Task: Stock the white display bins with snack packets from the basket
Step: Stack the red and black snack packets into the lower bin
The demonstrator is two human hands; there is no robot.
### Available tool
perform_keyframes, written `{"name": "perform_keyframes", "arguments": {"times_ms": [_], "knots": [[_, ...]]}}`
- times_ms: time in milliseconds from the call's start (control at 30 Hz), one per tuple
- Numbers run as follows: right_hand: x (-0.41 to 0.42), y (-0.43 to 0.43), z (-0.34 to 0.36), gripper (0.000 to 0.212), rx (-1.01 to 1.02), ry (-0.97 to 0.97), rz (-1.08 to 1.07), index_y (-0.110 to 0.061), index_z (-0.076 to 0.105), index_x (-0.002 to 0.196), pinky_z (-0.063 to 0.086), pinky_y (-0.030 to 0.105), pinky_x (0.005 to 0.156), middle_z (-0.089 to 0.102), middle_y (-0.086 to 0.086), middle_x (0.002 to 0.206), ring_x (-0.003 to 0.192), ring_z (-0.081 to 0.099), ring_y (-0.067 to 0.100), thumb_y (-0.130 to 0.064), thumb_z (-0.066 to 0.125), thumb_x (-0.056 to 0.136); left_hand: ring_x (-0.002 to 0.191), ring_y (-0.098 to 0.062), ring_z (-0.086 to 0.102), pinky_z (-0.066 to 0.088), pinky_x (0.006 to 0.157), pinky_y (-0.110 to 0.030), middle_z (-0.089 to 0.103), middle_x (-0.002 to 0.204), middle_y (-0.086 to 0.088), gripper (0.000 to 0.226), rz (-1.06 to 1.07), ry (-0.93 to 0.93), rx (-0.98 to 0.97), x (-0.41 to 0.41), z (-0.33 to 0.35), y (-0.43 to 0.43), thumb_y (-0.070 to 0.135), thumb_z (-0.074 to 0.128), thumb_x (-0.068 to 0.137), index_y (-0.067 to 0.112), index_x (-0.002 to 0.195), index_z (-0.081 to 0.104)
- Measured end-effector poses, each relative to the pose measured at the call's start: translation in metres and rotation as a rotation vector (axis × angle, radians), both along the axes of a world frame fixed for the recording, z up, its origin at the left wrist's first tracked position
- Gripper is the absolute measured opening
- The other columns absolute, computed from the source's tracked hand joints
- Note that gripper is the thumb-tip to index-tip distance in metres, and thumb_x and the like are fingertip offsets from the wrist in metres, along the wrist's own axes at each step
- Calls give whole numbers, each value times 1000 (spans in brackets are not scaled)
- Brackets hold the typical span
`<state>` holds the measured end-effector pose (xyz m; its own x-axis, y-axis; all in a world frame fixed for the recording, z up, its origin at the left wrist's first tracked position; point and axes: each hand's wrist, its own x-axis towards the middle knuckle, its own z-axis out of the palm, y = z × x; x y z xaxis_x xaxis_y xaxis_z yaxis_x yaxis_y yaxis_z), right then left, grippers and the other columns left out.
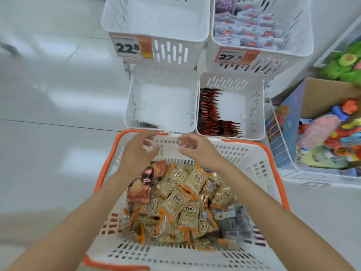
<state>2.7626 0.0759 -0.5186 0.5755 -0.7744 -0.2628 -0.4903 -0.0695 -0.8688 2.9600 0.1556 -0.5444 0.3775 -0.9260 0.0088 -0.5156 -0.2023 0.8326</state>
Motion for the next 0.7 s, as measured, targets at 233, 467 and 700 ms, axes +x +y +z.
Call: {"name": "perform_keyframes", "arguments": {"times_ms": [233, 467, 700], "knots": [[82, 86, -106, 66, 315, 342, 64, -8, 47, 137, 48, 47, 100, 56, 14, 135, 117, 58, 30, -45, 68, 87, 85, -14, 58, 53, 84, -36, 65, 105, 2, 37, 154, 69, 56, 53, -2, 92, 19, 81, 77, 24, 110, 66], [114, 108, -120, 23, 133, 141, -348, -18, 65, 112, 55, 30, 76, 69, -5, 98, 94, 67, 18, -9, 63, 91, 93, -6, 61, 55, 81, -27, 63, 107, 12, 31, 208, 85, 34, 69, 7, 111, 21, 76, 82, 29, 109, 63], [72, 62, -21, 35, 246, -147, 50, -20, 67, 110, 56, 29, 86, 72, -2, 102, 97, 68, 14, 5, 61, 88, 90, -6, 66, 53, 70, -16, 69, 102, 8, 42, 151, 437, 79, 42, 17, 84, 17, 77, 81, 23, 120, 61]]}}
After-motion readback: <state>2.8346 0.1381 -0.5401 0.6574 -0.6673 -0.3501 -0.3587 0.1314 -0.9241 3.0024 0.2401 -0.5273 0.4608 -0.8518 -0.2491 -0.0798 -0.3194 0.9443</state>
